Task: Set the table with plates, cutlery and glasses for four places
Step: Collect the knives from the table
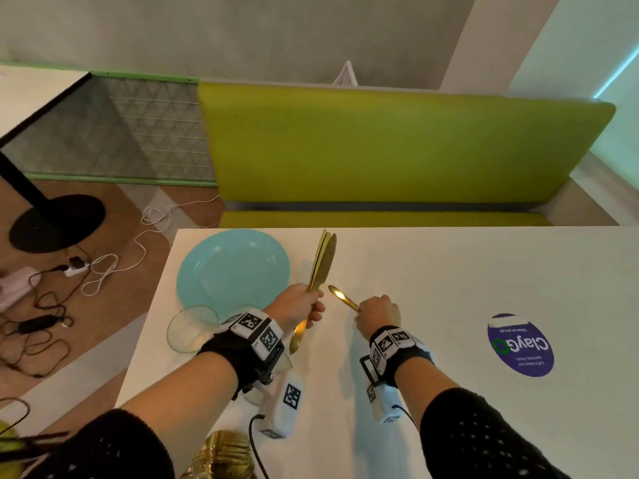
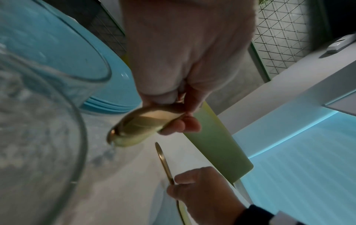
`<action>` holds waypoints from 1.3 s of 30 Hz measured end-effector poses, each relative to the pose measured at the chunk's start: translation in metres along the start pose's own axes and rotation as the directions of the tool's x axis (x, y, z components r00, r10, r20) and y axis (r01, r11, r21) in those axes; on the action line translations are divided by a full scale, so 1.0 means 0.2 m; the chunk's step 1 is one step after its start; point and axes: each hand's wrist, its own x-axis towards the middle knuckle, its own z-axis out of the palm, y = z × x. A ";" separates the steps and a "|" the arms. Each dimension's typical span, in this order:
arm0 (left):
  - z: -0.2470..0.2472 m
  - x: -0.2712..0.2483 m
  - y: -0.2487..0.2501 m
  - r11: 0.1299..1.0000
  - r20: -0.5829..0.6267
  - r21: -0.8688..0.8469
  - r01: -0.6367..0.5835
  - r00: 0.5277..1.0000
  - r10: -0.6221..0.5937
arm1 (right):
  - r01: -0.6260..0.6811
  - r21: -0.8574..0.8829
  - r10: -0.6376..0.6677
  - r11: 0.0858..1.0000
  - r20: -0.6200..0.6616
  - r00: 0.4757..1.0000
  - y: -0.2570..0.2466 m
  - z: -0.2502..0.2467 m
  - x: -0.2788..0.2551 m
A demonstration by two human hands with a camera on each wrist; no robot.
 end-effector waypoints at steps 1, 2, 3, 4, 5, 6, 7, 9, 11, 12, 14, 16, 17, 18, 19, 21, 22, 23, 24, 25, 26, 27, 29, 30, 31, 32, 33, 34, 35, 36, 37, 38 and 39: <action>-0.02 0.00 0.00 1.000 0.000 -0.008 0.002 1.000 -0.002 | -0.023 -0.009 0.023 1.000 -0.002 1.000 -0.02 0.02 0.01; -0.04 -0.01 0.00 1.000 0.001 -0.009 0.003 1.000 -0.003 | -0.048 -0.019 0.048 0.999 -0.007 0.999 -0.03 0.03 0.01; -0.06 -0.01 -0.01 1.000 0.002 -0.004 0.003 1.000 -0.003 | -0.072 -0.024 0.071 0.997 -0.016 0.997 -0.04 0.04 0.01; -0.07 -0.02 -0.01 1.000 0.003 -0.002 0.003 1.000 -0.003 | -0.097 -0.022 0.096 0.995 -0.020 0.995 -0.04 0.05 0.02; -0.08 -0.02 -0.01 1.000 0.005 -0.004 0.002 1.000 -0.002 | -0.119 -0.005 0.119 0.993 -0.019 0.993 -0.04 0.05 0.02; -0.10 -0.03 -0.02 1.000 0.008 -0.007 0.000 1.000 0.000 | -0.142 0.017 0.142 0.990 -0.010 0.990 -0.04 0.05 0.02; -0.11 -0.03 -0.02 1.000 0.013 -0.002 -0.003 1.000 0.003 | -0.166 0.040 0.166 0.985 0.003 0.986 -0.04 0.04 0.02; -0.11 -0.04 -0.02 1.000 0.024 0.013 -0.005 1.000 0.005 | -0.201 0.080 0.198 0.976 0.045 0.979 -0.04 0.02 0.02; -0.12 -0.05 -0.03 1.000 0.042 0.026 -0.011 0.999 0.010 | -0.229 0.135 0.213 0.964 0.122 0.969 -0.03 0.02 0.01; -0.12 -0.06 -0.03 0.999 0.049 0.038 -0.015 0.999 0.013 | -0.241 0.161 0.215 0.957 0.162 0.963 -0.03 0.02 0.01; -0.12 -0.07 -0.03 0.998 0.065 0.062 -0.021 0.998 0.017 | -0.244 0.201 0.202 0.949 0.208 0.957 -0.03 0.04 0.00; -0.12 -0.08 -0.04 0.996 0.084 0.082 -0.024 0.996 0.017 | -0.246 0.213 0.200 0.946 0.217 0.955 -0.03 0.05 -0.02; -0.13 -0.09 -0.04 0.995 0.091 0.093 -0.027 0.996 0.019 | -0.242 0.207 0.196 0.948 0.218 0.956 -0.03 0.06 -0.03; -0.13 -0.10 -0.05 0.994 0.094 0.104 -0.033 0.995 0.023 | -0.231 0.190 0.188 0.954 0.218 0.958 -0.03 0.06 -0.05; -0.14 -0.11 -0.05 0.992 0.095 0.117 -0.039 0.995 0.028 | -0.214 0.167 0.175 0.962 0.220 0.960 -0.04 0.06 -0.06; -0.14 -0.12 -0.06 0.988 0.095 0.144 -0.057 0.994 0.044 | -0.176 0.143 0.143 0.974 0.212 0.967 -0.04 0.04 -0.11; -0.14 -0.13 -0.06 0.984 0.097 0.162 -0.069 0.994 0.054 | -0.152 0.118 0.126 0.981 0.202 0.971 -0.03 0.03 -0.15; -0.14 -0.14 -0.07 0.978 0.099 0.192 -0.084 0.993 0.066 | -0.119 0.074 0.104 0.990 0.184 0.977 -0.02 0.01 -0.19; -0.14 -0.15 -0.07 0.967 0.102 0.234 -0.101 0.992 0.079 | -0.077 0.027 0.071 0.997 0.157 0.985 -0.01 -0.03 -0.23; -0.14 -0.16 -0.07 0.953 0.108 0.281 -0.119 0.990 0.091 | -0.029 -0.012 0.031 1.000 0.126 0.992 0.00 -0.06 -0.28; -0.13 -0.17 -0.07 0.938 0.118 0.320 -0.137 0.988 0.104 | 0.017 -0.045 -0.012 0.999 0.102 0.995 0.01 -0.10 -0.34; -0.12 -0.18 -0.07 0.922 0.130 0.355 -0.154 0.985 0.115 | 0.060 -0.073 -0.054 0.996 0.083 0.995 0.01 -0.14 -0.40; -0.10 -0.22 -0.08 0.887 0.165 0.421 -0.188 0.978 0.129 | 0.132 -0.104 -0.128 0.986 0.052 0.990 0.02 -0.21 -0.52; -0.08 -0.25 -0.09 0.871 0.190 0.449 -0.201 0.974 0.127 | 0.162 -0.109 -0.158 0.981 0.044 0.986 0.02 -0.24 -0.58; -0.06 -0.28 -0.10 0.858 0.222 0.469 -0.211 0.968 0.116 | 0.192 -0.117 -0.188 0.974 0.040 0.981 0.01 -0.26 -0.64; -0.05 -0.31 -0.11 0.850 0.259 0.480 -0.217 0.961 0.098 | 0.225 -0.133 -0.222 0.965 0.037 0.974 0.00 -0.27 -0.69; -0.03 -0.34 -0.12 0.846 0.295 0.486 -0.220 0.952 0.078 | 0.263 -0.159 -0.261 0.952 0.035 0.965 -0.02 -0.28 -0.74; -0.01 -0.37 -0.14 0.842 0.328 0.491 -0.222 0.943 0.058 | 0.302 -0.194 -0.302 0.933 0.031 0.953 -0.03 -0.29 -0.78; 0.01 -0.39 -0.16 0.839 0.357 0.495 -0.225 0.933 0.039 | 0.337 -0.226 -0.339 0.914 0.029 0.940 -0.05 -0.30 -0.82; 0.02 -0.41 -0.18 0.836 0.381 0.500 -0.224 0.924 0.020 | 0.368 -0.249 -0.372 0.896 0.032 0.928 -0.07 -0.30 -0.85; 0.03 -0.43 -0.20 0.831 0.405 0.508 -0.228 0.914 0.003 | 0.387 -0.267 -0.393 0.882 0.034 0.919 -0.09 -0.30 -0.89; 0.05 -0.46 -0.22 0.822 0.428 0.519 -0.233 0.904 -0.014 | 0.402 -0.286 -0.410 0.870 0.036 0.912 -0.10 -0.31 -0.93; 0.06 -0.48 -0.24 0.814 0.449 0.530 -0.238 0.893 -0.031 | 0.413 -0.308 -0.421 0.857 0.045 0.906 -0.11 -0.30 -0.97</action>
